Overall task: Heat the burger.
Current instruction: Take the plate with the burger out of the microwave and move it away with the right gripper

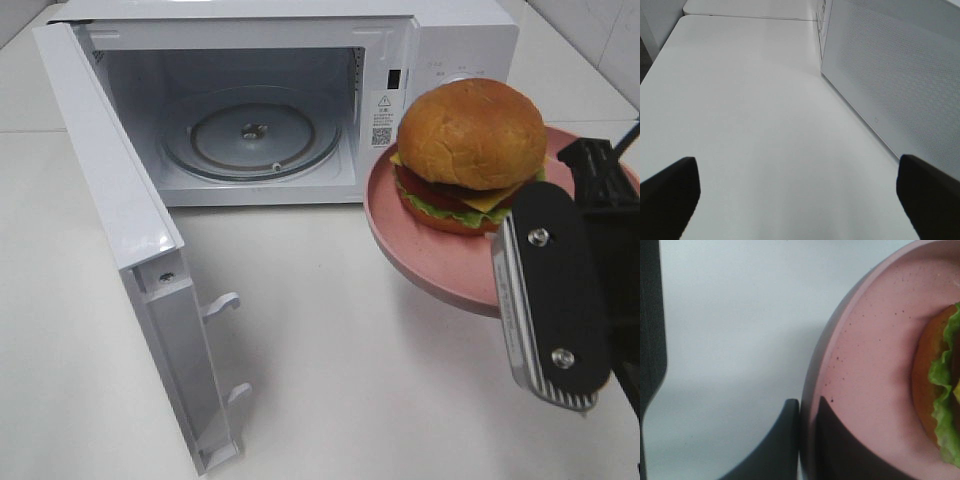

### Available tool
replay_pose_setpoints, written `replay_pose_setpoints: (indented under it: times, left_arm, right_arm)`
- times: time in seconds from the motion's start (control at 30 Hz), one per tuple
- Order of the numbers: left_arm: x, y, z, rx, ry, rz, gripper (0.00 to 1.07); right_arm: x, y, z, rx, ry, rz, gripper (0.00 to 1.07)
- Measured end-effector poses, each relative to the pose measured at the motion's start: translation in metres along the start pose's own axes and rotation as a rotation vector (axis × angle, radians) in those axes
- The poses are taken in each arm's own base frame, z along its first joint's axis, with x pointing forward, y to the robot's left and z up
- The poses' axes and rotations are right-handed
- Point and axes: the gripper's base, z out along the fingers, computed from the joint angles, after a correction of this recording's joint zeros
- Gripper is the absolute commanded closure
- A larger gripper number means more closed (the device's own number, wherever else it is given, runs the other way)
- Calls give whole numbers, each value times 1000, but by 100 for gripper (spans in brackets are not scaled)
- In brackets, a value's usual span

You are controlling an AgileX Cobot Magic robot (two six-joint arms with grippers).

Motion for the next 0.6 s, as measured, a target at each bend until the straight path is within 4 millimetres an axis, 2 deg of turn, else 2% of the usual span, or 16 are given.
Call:
replay_pose_setpoints:
  times: [0.1,0.17,0.23,0.33,0.47,0.6]
  left_arm:
    - [0,0,0,0,0,0,6]
    - [0,0,0,0,0,0,6]
    - [0,0,0,0,0,0,6]
    - [0,0,0,0,0,0,6]
    - [0,0,0,0,0,0,6]
    - [0,0,0,0,0,0,6]
  right_arm:
    - [3,2,1,-1,10,12,107]
    - [16,11,10,-15,68,82,107]
    - [19,12,12,-17,83,100,107]
    - [29,15,17,-8,129,227,107]
    - [36,15,20,17,159,322,107]
    - [47,9,24,97,229,488,107]
